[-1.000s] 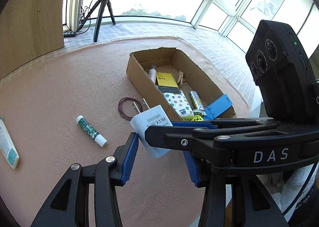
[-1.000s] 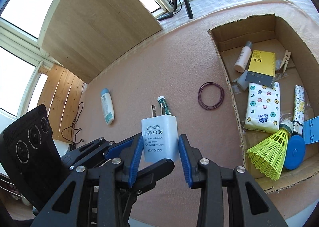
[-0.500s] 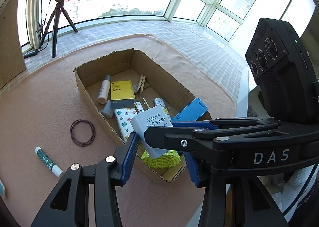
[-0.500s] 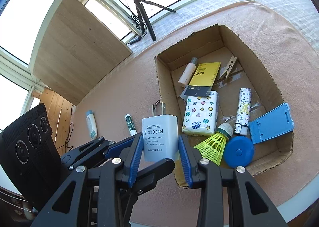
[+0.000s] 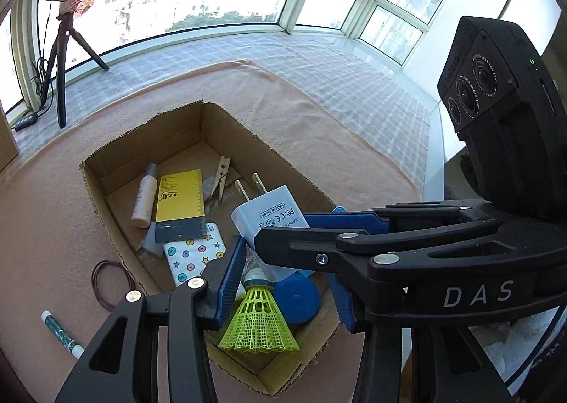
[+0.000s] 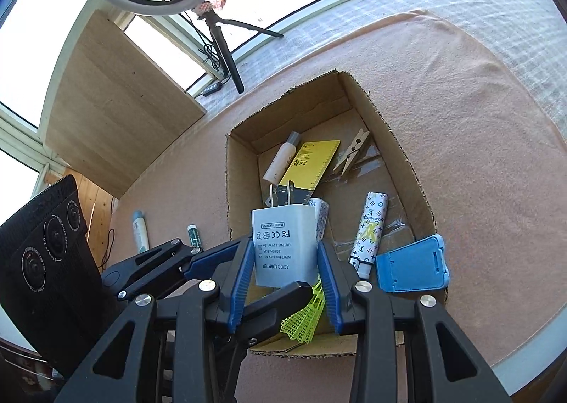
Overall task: Organize objects
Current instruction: 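Carry the white charger into the box and open the right tool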
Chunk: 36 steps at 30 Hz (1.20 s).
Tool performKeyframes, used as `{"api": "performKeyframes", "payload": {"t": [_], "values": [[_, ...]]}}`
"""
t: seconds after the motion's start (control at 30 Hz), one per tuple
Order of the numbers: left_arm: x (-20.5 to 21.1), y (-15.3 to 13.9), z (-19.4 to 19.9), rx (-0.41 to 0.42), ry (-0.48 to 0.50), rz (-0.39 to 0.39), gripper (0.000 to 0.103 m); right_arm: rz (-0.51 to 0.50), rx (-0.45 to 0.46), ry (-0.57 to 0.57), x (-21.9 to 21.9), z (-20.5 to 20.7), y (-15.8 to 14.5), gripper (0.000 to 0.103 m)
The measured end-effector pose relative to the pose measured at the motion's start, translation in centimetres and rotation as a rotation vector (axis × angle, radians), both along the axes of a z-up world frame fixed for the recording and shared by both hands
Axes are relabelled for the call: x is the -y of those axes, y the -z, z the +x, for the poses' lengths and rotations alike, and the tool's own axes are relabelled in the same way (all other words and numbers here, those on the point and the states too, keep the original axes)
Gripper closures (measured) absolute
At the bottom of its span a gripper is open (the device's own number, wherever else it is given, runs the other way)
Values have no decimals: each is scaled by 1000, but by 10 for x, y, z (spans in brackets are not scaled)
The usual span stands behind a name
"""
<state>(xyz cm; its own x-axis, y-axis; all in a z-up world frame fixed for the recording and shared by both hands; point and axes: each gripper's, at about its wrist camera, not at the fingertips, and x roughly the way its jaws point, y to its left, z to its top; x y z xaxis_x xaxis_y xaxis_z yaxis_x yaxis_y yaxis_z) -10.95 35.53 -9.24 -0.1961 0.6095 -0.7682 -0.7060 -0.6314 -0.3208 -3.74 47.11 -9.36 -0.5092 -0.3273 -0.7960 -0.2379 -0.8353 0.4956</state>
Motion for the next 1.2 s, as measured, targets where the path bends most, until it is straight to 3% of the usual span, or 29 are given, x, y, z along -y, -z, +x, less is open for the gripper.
{"api": "performKeyframes", "payload": {"t": [0.47, 0.5, 0.57, 0.63, 1.2], "values": [[-29, 10, -36, 0, -28, -17, 54, 27, 5, -33, -24, -35, 6, 67], [-30, 11, -38, 2, -31, -20, 54, 40, 3, -34, -24, -36, 6, 65], [-32, 15, -41, 14, -44, -39, 35, 102, -10, -10, -25, -37, 2, 49], [-32, 18, -41, 9, -49, -51, 31, 137, -19, 10, -27, -37, -1, 39], [-6, 15, -35, 16, -97, -46, 31, 113, -18, 25, -22, -31, -4, 39]]}}
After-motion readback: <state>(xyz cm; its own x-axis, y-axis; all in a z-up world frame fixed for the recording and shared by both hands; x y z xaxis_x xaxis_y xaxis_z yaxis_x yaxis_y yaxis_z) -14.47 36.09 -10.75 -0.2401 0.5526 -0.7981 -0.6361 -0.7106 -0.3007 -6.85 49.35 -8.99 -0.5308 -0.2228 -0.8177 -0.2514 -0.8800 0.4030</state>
